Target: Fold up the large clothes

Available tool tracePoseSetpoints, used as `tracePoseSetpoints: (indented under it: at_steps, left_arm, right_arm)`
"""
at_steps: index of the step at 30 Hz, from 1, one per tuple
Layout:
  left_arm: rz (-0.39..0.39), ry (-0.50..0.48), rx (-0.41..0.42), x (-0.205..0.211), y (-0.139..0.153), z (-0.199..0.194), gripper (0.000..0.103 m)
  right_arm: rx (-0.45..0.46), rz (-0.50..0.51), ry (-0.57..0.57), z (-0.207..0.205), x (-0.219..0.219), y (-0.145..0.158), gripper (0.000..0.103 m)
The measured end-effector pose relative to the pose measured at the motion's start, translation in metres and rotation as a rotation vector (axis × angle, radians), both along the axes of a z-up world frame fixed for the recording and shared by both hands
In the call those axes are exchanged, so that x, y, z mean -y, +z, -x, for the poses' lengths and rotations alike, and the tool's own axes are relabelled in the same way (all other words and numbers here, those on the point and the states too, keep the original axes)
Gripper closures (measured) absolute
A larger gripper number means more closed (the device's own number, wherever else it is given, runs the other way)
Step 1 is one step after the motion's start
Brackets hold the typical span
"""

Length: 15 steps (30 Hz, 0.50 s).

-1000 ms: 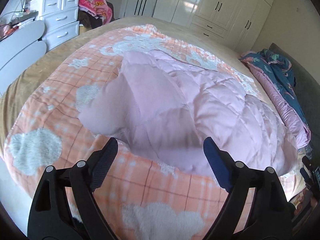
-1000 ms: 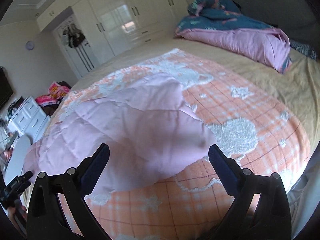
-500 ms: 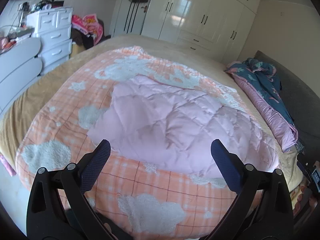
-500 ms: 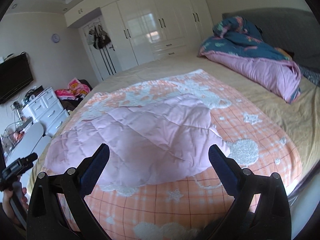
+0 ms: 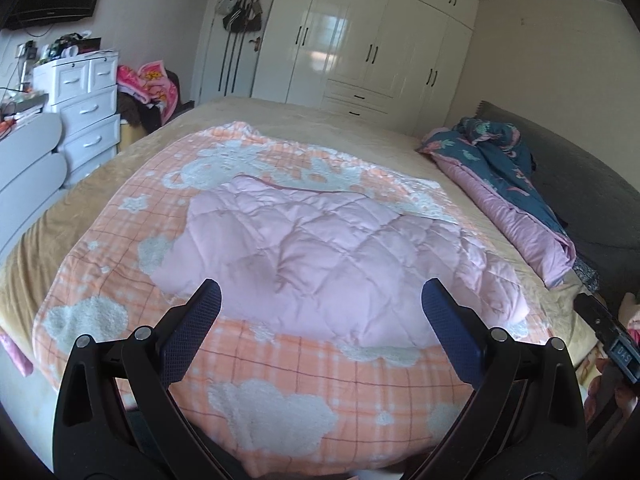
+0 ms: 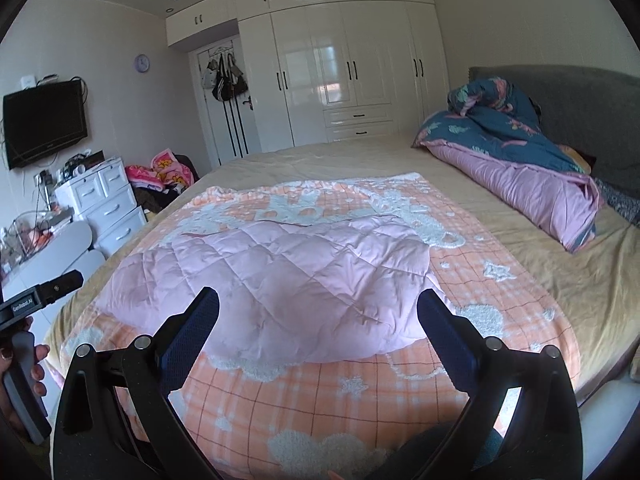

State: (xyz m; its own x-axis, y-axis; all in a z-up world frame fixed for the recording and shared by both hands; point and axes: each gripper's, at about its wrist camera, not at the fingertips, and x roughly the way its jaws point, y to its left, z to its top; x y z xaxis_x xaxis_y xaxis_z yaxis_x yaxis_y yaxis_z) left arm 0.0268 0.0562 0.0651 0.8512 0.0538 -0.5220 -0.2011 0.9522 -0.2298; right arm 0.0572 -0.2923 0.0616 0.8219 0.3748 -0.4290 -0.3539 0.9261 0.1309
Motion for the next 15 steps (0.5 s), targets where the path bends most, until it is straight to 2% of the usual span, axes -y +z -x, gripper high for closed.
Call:
tracePoseSetpoints:
  at_steps: [8, 12, 15]
  left_arm:
    - [0.017, -0.049, 0.020, 0.021, -0.018, 0.014, 0.009]
    - [-0.009, -0.070, -0.024, 0.030, -0.031, 0.013, 0.009]
    - [-0.004, -0.079, -0.037, 0.034, -0.040, 0.013, 0.009]
  right_arm:
    - [0.029, 0.048, 0.011, 0.023, -0.001, -0.021, 0.004]
    - [-0.002, 0.030, 0.014, 0.030, 0.002, -0.040, 0.004]
    - [-0.017, 0.056, 0.017, 0.028, -0.003, -0.049, 0.004]
